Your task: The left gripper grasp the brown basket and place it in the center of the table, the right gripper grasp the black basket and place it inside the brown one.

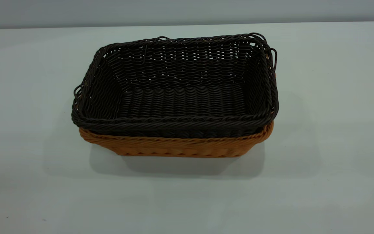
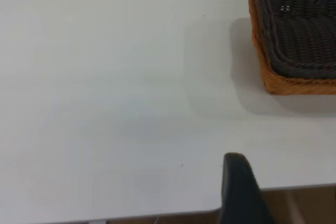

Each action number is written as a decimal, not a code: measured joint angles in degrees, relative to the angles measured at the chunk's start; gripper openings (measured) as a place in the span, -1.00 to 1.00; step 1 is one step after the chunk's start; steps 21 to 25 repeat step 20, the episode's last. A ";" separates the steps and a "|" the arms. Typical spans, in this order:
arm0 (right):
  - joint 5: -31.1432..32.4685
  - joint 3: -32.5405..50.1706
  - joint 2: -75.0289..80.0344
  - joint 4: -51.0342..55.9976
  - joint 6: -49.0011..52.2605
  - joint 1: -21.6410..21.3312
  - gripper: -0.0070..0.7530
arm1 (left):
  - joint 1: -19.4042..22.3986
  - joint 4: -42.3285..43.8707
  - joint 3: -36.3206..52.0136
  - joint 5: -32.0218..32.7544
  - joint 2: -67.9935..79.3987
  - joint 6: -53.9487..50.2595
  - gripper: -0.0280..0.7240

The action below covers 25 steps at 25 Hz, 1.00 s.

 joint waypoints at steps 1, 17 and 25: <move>0.00 0.00 0.00 0.00 0.00 0.00 0.39 | -0.04 0.00 0.00 0.00 0.00 0.02 0.00; 0.00 0.00 0.00 0.06 0.00 0.00 0.39 | -0.04 0.00 0.00 0.04 0.00 -0.03 0.06; 0.00 0.00 0.00 0.06 0.00 0.00 0.39 | -0.04 0.00 0.00 0.04 0.00 -0.03 0.06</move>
